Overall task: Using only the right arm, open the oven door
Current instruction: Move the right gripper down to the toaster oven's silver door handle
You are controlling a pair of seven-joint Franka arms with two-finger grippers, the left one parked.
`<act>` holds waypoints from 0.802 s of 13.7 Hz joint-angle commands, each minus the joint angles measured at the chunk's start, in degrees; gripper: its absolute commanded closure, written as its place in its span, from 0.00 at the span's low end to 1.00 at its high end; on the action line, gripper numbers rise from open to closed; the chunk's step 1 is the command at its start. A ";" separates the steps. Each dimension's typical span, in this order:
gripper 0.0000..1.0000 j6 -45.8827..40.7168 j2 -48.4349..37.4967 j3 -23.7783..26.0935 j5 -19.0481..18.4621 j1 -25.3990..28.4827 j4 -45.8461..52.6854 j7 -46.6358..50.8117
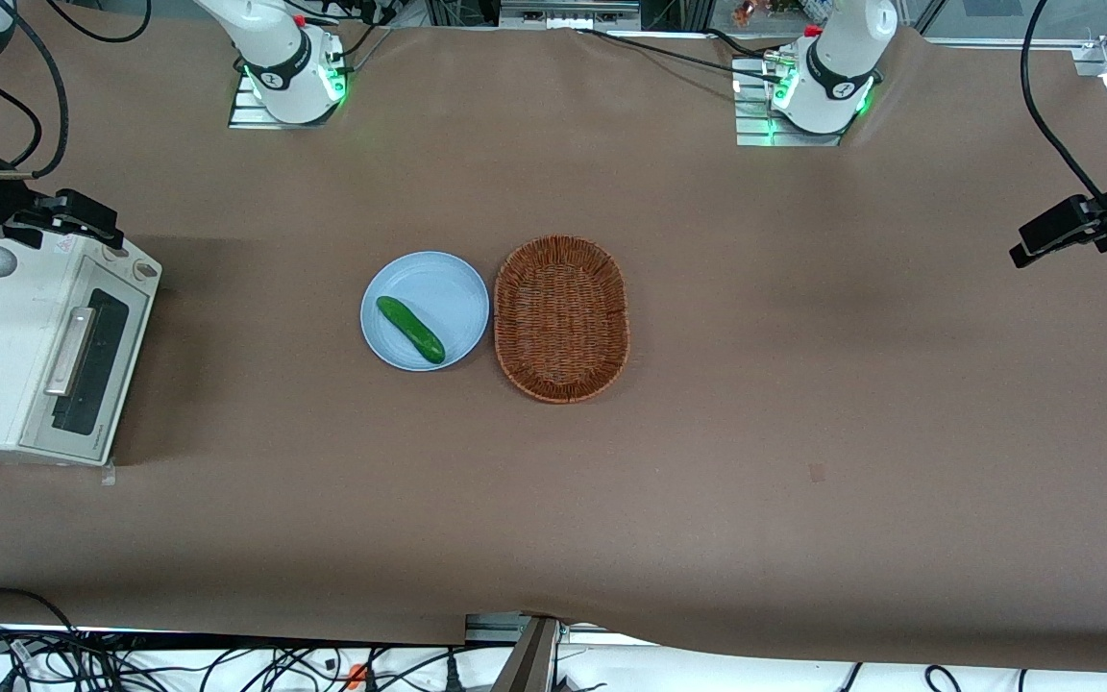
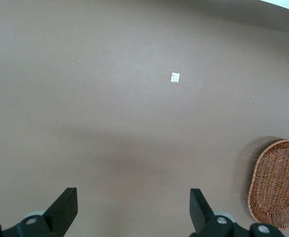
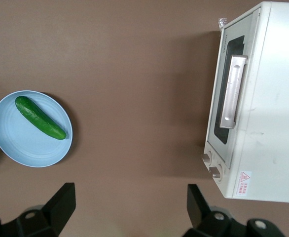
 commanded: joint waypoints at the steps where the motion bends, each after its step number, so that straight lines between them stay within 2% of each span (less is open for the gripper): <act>1: 0.00 -0.20 0.20 0.79 -0.08 -0.85 0.71 -0.33; 7: 0.00 -3.34 0.90 0.88 -0.26 -0.24 0.98 -0.33; 9: 0.00 -4.32 5.70 0.35 0.00 -0.68 1.15 -1.02; 11: 0.00 -2.93 6.78 -1.05 -0.08 -1.55 1.94 -2.17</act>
